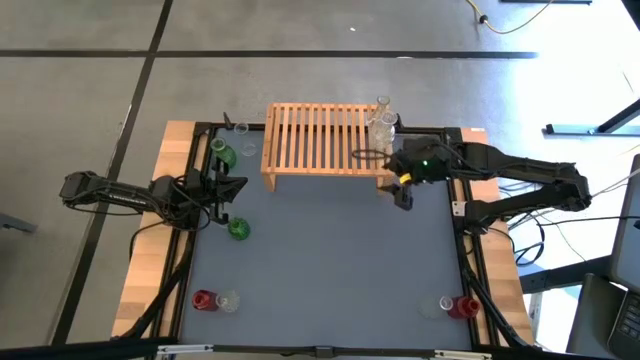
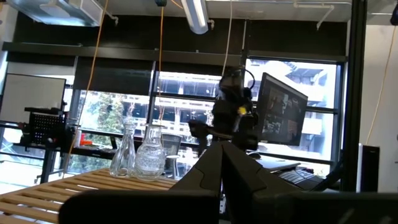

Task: Sort vases onto shelf
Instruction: Put the transparent vase on the shelf aligned with the other transparent vase

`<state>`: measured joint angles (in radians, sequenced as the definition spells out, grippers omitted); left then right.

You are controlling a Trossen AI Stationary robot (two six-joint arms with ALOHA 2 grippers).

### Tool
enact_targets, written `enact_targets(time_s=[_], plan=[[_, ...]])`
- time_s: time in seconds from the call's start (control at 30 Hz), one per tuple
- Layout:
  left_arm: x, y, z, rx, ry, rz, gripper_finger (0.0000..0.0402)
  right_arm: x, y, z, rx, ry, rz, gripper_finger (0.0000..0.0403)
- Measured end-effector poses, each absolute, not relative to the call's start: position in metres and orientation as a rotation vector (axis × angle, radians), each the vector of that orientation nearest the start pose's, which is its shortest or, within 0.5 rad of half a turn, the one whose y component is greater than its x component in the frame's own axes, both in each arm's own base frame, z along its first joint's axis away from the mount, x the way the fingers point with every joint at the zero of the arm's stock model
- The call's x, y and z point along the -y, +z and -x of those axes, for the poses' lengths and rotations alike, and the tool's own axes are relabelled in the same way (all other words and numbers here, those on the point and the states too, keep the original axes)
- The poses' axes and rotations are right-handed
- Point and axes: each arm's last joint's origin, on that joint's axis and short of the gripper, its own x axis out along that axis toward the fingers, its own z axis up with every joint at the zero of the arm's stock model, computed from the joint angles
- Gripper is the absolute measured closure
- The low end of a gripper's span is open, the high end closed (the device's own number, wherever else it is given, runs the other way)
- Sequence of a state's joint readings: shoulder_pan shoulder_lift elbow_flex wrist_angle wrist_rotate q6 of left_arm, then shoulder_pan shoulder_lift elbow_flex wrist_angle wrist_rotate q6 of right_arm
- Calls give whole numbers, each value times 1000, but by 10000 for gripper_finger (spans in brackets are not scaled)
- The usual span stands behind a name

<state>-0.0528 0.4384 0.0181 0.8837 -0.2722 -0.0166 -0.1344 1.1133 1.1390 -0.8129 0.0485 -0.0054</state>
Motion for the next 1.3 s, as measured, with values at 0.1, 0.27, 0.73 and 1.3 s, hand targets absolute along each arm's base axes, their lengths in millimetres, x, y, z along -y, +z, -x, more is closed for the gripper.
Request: enact_targets(time_s=[0.1, 0.27, 0.73, 1.3], plan=[[-2, 213, -115, 460, 212, 92, 399, 14, 339, -211, -826, -137, -71, 117], [-2, 213, -115, 460, 212, 92, 399, -10, 336, -208, -869, -83, -125, 117], [0, 212, -116, 455, 151, 141, 399, -30, 346, -219, -724, 34, -301, 116], [5, 210, -117, 424, 65, 155, 399, -125, 341, -184, -823, 65, -585, 116]])
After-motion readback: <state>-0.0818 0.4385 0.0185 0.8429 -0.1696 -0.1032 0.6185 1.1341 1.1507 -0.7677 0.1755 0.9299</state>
